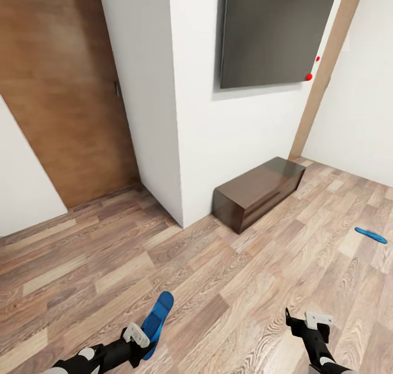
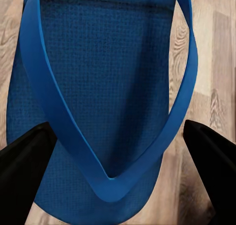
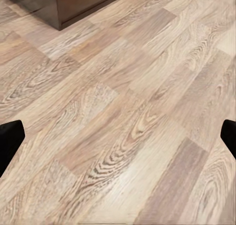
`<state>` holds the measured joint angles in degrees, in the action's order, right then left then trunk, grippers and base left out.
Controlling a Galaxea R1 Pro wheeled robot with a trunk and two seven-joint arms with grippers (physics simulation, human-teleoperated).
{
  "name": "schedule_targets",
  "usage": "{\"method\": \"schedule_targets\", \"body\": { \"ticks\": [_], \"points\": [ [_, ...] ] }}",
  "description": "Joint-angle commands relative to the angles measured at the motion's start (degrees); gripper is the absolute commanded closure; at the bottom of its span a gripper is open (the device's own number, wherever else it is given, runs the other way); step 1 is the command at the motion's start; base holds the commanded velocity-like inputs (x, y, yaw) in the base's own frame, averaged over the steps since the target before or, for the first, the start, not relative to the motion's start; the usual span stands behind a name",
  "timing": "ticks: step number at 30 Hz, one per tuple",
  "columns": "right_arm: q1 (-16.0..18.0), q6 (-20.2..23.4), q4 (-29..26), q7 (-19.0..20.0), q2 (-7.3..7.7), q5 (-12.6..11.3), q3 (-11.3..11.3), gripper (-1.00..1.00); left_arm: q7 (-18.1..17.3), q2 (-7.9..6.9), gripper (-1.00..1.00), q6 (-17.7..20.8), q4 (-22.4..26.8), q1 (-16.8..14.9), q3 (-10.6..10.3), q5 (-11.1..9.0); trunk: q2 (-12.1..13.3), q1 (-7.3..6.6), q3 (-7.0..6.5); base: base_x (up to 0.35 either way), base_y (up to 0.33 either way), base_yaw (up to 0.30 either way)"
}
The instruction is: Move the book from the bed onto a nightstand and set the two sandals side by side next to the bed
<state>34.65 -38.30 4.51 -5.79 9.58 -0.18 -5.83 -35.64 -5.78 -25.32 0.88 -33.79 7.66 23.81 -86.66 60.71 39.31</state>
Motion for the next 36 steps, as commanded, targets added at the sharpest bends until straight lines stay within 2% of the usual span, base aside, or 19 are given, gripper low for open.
{"method": "schedule_targets", "body": {
  "ticks": [1,36],
  "points": [
    [0.13,-0.37,0.24,0.11,0.00,0.00,-0.33,-1.00,-0.13,-0.02,1.00,-0.25,0.00,-0.03,0.51,0.55,-0.03,0.00,0.08,0.000,0.000,-0.261],
    [0.13,-0.38,0.24,0.11,0.00,0.00,-0.32,-1.00,-0.13,0.40,1.00,-0.25,0.00,0.04,0.51,0.62,-0.03,0.00,1.00,0.000,0.000,-0.261]
  ]
}}
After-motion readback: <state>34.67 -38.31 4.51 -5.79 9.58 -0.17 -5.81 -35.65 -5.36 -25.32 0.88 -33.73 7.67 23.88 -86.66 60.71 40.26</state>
